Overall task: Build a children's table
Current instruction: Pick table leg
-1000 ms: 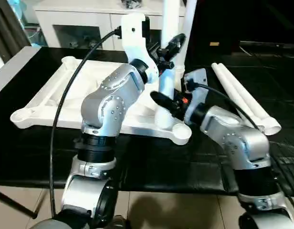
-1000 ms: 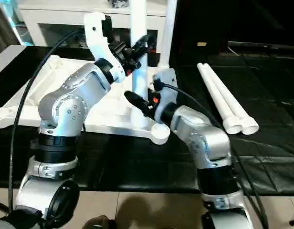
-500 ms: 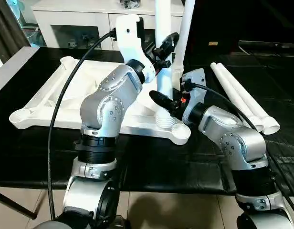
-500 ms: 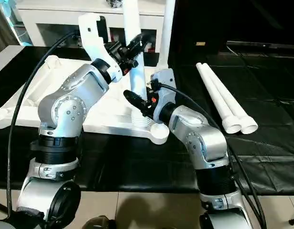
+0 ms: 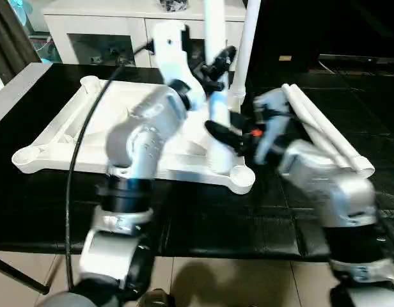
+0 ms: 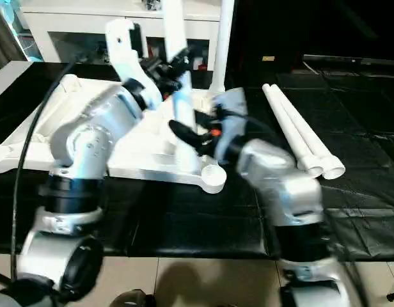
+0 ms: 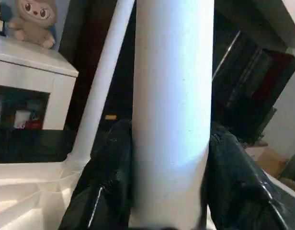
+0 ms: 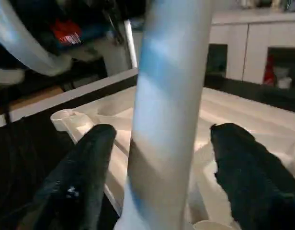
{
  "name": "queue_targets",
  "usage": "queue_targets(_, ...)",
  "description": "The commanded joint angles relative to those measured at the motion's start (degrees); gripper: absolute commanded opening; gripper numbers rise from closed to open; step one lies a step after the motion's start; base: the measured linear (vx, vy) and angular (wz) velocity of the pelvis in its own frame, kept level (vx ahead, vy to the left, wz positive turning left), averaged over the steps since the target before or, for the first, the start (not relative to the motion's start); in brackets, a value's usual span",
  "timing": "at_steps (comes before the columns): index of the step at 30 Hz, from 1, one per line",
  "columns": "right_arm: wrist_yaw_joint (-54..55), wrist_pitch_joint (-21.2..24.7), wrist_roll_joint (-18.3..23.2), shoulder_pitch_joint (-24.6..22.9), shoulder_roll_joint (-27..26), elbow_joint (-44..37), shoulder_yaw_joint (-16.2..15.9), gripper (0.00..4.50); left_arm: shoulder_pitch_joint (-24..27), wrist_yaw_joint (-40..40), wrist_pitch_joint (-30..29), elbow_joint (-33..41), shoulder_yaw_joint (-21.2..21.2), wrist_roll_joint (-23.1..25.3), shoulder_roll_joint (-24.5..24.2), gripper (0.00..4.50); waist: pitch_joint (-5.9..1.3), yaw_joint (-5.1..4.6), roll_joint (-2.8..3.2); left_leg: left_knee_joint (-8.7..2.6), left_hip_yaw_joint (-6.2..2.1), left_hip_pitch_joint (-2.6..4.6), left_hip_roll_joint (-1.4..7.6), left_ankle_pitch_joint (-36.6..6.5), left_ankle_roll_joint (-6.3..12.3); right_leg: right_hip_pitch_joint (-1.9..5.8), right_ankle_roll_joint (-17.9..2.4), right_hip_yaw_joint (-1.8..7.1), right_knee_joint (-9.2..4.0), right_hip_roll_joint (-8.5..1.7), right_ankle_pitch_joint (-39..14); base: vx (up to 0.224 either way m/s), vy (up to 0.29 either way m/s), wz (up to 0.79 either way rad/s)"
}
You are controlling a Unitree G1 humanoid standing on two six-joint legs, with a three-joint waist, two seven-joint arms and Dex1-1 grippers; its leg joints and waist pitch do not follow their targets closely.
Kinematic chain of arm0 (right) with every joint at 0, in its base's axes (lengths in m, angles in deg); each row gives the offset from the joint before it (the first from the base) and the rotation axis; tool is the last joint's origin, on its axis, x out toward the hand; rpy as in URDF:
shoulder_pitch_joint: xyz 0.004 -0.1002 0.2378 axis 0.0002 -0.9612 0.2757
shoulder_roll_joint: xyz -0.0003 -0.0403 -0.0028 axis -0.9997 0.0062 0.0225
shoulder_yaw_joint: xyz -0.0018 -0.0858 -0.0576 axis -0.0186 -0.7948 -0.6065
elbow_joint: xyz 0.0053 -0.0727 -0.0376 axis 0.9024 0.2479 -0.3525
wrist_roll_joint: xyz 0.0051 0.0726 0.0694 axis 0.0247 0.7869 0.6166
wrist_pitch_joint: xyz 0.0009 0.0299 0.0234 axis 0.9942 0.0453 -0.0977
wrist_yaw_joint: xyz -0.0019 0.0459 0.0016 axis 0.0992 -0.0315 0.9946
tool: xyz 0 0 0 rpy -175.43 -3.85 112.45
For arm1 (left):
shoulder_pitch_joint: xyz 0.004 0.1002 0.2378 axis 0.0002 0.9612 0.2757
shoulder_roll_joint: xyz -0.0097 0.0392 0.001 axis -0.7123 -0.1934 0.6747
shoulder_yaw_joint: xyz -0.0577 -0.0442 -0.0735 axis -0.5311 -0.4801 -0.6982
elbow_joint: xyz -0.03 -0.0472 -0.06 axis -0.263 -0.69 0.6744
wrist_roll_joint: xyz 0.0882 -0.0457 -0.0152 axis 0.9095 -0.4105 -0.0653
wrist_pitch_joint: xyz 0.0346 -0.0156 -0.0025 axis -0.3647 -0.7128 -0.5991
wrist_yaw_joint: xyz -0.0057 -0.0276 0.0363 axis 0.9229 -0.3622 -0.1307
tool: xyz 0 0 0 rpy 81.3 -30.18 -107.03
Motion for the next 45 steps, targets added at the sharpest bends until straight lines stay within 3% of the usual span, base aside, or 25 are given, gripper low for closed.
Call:
queue_targets(1, -2.02, 3.98, 2.14, -0.03, 2.5, -0.89, 0.99, 3.78, -1.9, 2.26, -0.79, -0.45, -0.49, -0.88, -1.06, 1.76, -5.33, 0.19, -0.55, -4.46, -1.96, 2.26, 3.28, -12.03, 0.38, 2.91, -7.36, 3.06, -4.42, -4.56, -15.8, 0.0, 0.0, 0.0)
queue_targets(4, -6.66, 4.66, 3.8, 0.68, 5.58, 0.73, 1.96, 3.93, -2.18, 7.55, -3.54, -0.29, 0.2, -3.5, -3.31, 1.76, -5.38, 0.29, -0.38, -4.37, -1.97, 2.13, 3.22, -12.2, 0.26, 3.01, -7.81, 3.0, -4.34, -4.69, -15.93, 0.0, 0.0, 0.0)
queue_targets(10, -14.62, 7.85, 7.96, 1.9, 9.47, 3.78, 2.49, 3.94, -2.92, 13.57, -8.28, 1.08, -0.8, -9.91, -4.3, 1.76, -5.36, 0.49, -0.8, -4.11, -1.85, 2.0, 3.25, -12.07, 0.89, 3.16, -9.61, 2.89, -4.26, -4.77, -15.74, 0.0, 0.0, 0.0)
queue_targets(20, -21.16, 12.08, 11.45, 3.01, 11.1, 6.27, 1.01, 3.94, -3.06, 21.66, -11.49, 4.3, 2.79, -13.24, -5.85, 1.76, -5.34, 0.71, -0.83, -4.03, -1.82, 2.09, 3.34, -11.38, 1.03, 3.09, -9.8, 2.9, -4.23, -4.86, -16.97, 0.0, 0.0, 0.0)
queue_targets(27, -26.05, 11.69, 10.77, 1.95, 12.05, 5.74, -2.19, 3.94, -3.23, 23.59, -13.5, 5.63, 2.67, -15.92, -5.55, 1.76, -5.27, 0.96, -0.9, -4.01, -1.82, 2.03, 3.38, -11.71, 0.72, 3.11, -9.63, 2.93, -4.29, -4.88, -17.65, 0.0, 0.0, 0.0)
queue_targets(28, -26.17, 11.69, 10.74, 1.88, 12.04, 5.68, -2.28, 3.94, -3.23, 23.66, -13.57, 5.69, 2.69, -15.97, -5.6, 1.76, -5.28, 1.06, -1.51, -4.01, -1.81, 2.06, 3.45, -11.2, 0.86, 3.15, -9.53, 2.93, -4.13, -5.0, -18.06, 0.0, 0.0, 0.0)
queue_targets(29, -26.35, 11.62, 10.65, 1.76, 11.97, 5.65, -2.48, 3.94, -3.26, 23.88, -13.73, 5.77, 2.76, -16.12, -5.68, 1.76, -5.21, 1.11, -1.25, -4.0, -1.76, 2.1, 3.44, -11.24, 0.86, 2.93, -9.16, 2.96, -4.34, -4.93, -19.0, 0.0, 0.0, 0.0)
queue_targets(36, -27.11, 11.06, 10.29, 1.81, 12.09, 6.43, -3.21, 3.94, -2.99, 25.04, -14.15, 6.48, 3.62, -16.67, -6.14, 1.76, -5.27, 1.41, -1.41, -4.09, -1.83, 2.13, 3.5, -11.45, 0.4, 2.9, -8.26, 2.98, -4.39, -4.92, -19.61, 0.0, 0.0, 0.0)
queue_targets(37, -27.2, 11.02, 10.23, 1.77, 12.09, 6.45, -3.28, 3.66, -2.9, 25.1, -14.19, 6.59, 3.67, -16.75, -6.19, 1.76, -5.24, 1.44, -1.32, -4.11, -1.84, 2.12, 3.49, -11.36, 0.4, 2.87, -8.24, 2.98, -4.36, -4.93, -19.61, 0.0, 0.0, 0.0)
queue_targets(45, -28.43, 11.25, 10.39, 1.28, 11.91, 6.55, -4.01, 3.01, -2.64, 25.79, -14.62, 7.36, 4.12, -17.4, -5.96, 1.76, -5.24, 1.48, -1.56, -4.06, -1.8, 1.98, 3.42, -11.0, 0.66, 2.97, -7.91, 2.99, -4.38, -4.98, -19.82, 0.0, 0.0, 0.0)
